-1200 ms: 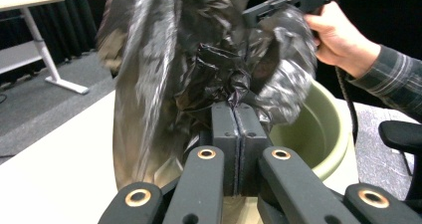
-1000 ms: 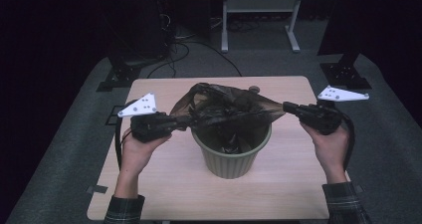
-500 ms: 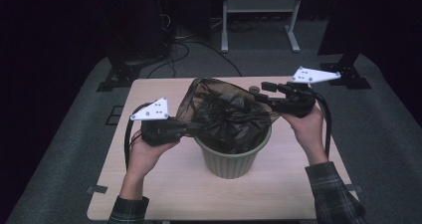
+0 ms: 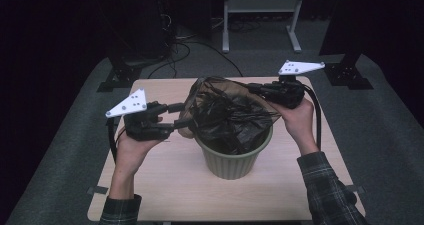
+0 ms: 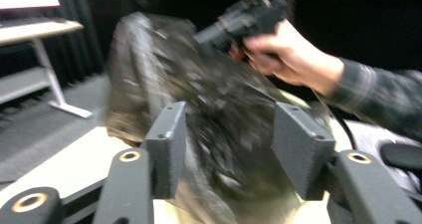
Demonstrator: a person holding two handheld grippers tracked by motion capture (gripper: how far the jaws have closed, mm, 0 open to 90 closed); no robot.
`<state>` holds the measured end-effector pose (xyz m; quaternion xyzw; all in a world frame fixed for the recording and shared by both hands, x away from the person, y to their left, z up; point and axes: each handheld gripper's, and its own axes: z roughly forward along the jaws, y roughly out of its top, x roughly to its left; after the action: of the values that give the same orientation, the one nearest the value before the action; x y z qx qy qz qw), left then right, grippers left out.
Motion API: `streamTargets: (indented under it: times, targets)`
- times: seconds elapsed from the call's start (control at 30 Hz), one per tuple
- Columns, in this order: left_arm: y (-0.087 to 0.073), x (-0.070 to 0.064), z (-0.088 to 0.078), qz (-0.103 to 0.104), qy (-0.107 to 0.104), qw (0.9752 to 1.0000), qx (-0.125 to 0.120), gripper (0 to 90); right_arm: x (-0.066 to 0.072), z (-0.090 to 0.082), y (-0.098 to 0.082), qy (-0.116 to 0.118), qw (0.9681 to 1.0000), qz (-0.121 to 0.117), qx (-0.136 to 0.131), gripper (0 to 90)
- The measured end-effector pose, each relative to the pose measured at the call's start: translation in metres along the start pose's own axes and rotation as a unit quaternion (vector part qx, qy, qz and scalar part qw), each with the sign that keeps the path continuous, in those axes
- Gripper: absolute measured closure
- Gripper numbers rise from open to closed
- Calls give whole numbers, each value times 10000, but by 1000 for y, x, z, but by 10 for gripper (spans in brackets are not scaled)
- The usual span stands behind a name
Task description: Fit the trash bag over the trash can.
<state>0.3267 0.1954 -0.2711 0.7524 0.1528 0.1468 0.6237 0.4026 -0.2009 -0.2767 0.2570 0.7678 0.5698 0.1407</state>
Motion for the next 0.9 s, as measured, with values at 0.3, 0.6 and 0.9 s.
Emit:
streamTargets:
  times: [0.3, 0.6, 0.9]
  targets:
    - [1, 10, 20, -10, 691, 9969, 378, 385, -3, -3, -1, 4, 10000, 58, -6, 900]
    - [-17, 43, 42, -339, 564, 9954, 703, 895, -12, -10, -6, -240, 9995, 167, 69, 900]
    - [-39, 77, 71, -793, 580, 9897, 1040, 894, -43, -8, -31, -616, 9954, 680, 287, 900]
